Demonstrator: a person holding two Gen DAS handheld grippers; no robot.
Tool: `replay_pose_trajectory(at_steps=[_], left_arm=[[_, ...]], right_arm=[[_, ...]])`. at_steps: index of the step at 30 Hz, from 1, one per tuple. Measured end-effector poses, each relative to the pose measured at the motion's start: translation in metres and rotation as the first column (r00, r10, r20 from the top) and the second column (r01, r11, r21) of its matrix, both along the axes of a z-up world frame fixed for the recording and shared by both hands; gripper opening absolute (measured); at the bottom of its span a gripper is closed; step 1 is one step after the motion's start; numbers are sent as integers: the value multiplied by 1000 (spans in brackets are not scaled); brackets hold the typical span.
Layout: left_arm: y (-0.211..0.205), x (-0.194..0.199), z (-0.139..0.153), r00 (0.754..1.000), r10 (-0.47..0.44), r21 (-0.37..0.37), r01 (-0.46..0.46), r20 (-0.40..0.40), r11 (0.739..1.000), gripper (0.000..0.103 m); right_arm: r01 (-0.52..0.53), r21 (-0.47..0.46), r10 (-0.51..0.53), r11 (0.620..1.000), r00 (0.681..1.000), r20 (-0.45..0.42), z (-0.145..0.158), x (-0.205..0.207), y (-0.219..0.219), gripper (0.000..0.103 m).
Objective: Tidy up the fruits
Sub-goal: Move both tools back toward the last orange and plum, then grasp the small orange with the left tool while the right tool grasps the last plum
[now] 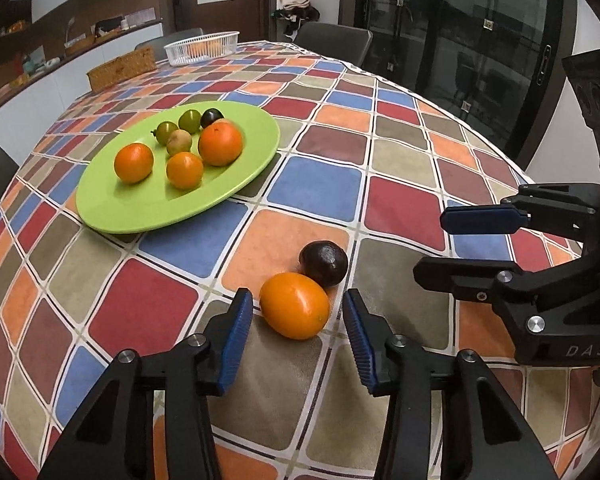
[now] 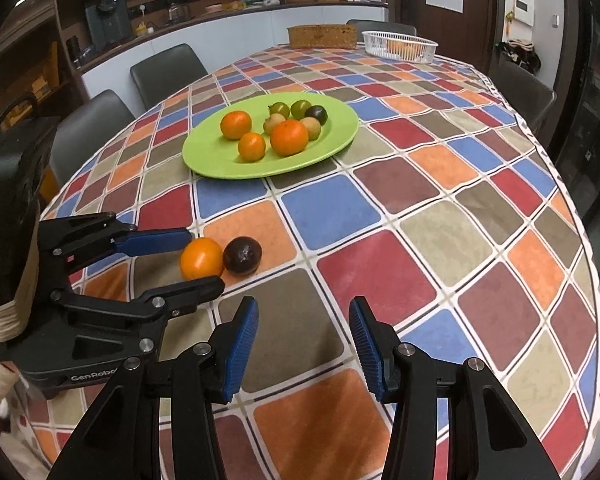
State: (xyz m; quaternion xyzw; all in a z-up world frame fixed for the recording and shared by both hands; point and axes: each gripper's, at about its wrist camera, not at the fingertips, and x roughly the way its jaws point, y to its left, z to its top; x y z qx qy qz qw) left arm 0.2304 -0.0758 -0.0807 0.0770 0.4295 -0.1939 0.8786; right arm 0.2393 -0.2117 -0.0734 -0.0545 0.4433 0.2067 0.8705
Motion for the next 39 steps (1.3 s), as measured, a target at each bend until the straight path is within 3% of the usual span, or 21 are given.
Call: replay_pose_trajectory(at_steps=[6, 31, 39], left_arm=[[1, 4, -1, 1000, 5, -10, -5, 1, 1000, 35], [51, -7, 22, 991, 127, -60, -124, 46, 990, 35], [57, -9, 23, 988, 144, -69, -140, 49, 988, 35]], right_arm=[[0, 4, 0, 1000, 1000, -9, -2, 3, 1, 48], [-34, 59, 36, 998, 999, -35, -5, 29, 48, 48], [-42, 25, 44, 999, 996, -72, -17, 36, 58, 37]])
